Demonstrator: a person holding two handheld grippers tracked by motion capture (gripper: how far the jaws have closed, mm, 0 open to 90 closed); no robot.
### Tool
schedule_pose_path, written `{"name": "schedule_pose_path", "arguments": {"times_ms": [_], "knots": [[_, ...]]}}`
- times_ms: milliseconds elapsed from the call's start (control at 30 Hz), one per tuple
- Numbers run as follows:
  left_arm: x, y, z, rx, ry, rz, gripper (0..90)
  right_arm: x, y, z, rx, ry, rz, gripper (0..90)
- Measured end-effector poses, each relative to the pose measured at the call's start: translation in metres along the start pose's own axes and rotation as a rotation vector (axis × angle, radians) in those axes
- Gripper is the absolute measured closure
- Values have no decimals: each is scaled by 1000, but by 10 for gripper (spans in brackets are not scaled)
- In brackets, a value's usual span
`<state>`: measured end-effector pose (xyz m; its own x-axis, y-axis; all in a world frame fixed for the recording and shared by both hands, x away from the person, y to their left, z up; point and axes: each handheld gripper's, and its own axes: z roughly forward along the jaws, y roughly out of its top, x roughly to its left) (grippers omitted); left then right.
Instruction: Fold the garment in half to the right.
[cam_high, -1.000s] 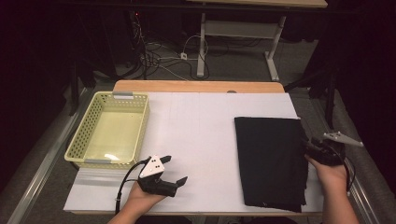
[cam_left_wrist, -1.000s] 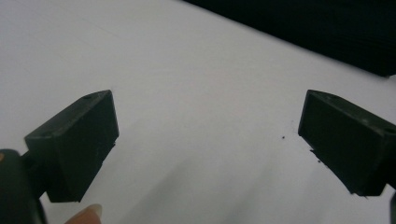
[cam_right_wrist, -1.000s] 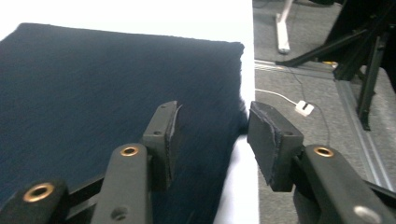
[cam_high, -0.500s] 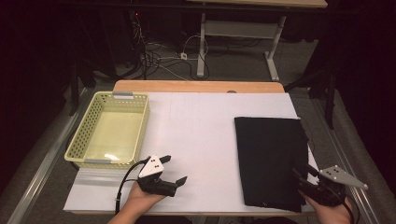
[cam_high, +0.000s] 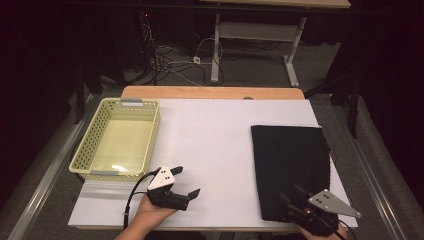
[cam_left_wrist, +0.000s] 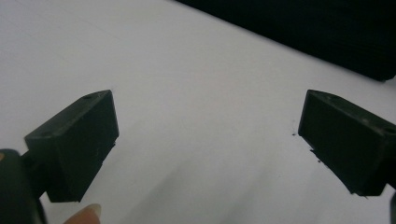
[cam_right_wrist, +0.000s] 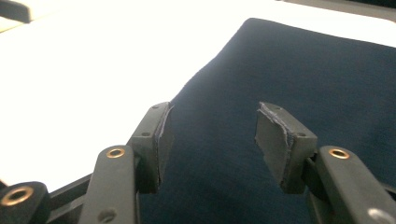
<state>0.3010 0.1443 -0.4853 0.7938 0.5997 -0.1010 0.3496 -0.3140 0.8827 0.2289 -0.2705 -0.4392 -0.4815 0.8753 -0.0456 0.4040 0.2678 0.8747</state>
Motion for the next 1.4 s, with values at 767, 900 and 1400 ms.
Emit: {"name": "schedule_pose_path", "arguments": {"times_ms": [767,900,1400], "knots": [[-1,-1,-1,-7,2,13,46,43,-22,34,111,81,-48,438],[-1,-1,-1,-9,-3,7,47,43,-27,35,132,89,-45,415],[-1,-1,-1,-8,-5,10,47,64,-30,43,167,14,-158,319]]}}
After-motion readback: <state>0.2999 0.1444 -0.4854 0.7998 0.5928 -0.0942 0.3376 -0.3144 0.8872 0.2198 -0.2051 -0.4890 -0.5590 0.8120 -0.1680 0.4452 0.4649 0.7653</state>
